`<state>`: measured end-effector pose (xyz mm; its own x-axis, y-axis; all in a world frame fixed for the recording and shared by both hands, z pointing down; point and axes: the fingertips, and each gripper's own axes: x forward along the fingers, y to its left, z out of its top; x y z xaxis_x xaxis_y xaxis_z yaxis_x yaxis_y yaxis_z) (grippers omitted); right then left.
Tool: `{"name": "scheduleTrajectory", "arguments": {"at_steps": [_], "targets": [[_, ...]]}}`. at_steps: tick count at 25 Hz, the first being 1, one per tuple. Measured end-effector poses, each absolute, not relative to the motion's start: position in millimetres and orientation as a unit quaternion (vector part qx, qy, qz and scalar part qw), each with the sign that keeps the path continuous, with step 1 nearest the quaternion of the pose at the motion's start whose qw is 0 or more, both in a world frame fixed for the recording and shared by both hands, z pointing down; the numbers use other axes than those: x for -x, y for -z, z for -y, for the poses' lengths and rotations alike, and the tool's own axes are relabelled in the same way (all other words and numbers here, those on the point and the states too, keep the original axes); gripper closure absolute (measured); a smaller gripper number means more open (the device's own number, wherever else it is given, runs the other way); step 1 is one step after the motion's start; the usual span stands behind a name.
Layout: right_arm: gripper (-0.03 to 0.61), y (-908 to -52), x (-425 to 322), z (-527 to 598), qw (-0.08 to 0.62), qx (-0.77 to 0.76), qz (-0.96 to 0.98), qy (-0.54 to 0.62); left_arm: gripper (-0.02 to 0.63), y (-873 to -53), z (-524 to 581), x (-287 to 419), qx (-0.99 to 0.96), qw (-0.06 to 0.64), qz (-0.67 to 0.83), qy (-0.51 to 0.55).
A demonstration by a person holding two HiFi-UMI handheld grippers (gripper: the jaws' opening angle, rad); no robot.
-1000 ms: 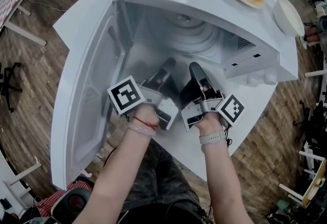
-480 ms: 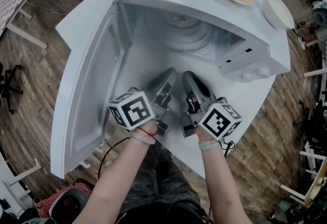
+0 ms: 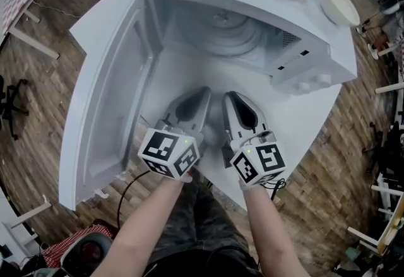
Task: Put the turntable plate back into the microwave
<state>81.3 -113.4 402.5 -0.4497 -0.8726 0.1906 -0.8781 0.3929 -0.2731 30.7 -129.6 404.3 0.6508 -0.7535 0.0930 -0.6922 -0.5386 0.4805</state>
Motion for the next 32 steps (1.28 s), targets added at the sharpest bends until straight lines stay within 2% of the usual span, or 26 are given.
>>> {"name": "scheduleTrajectory", "arguments": {"at_steps": [12, 25, 32], "targets": [[0.534, -379.8, -79.7, 91.2, -0.001, -0.537, 0.834, -0.128, 0.601, -379.2, 110.9, -21.8, -0.884, 0.156, 0.439, 0.051], [0.538, -324.5, -77.2, 45.6, 0.017, -0.529, 0.844, -0.091, 0.601, -332.1, 65.5, -21.1, -0.892, 0.147, 0.426, 0.032], [0.537, -287.3, -71.0, 12.1, 0.0, -0.513, 0.856, -0.061, 0.601, -300.1, 37.6, -25.4, -0.904, 0.124, 0.408, 0.038]]}}
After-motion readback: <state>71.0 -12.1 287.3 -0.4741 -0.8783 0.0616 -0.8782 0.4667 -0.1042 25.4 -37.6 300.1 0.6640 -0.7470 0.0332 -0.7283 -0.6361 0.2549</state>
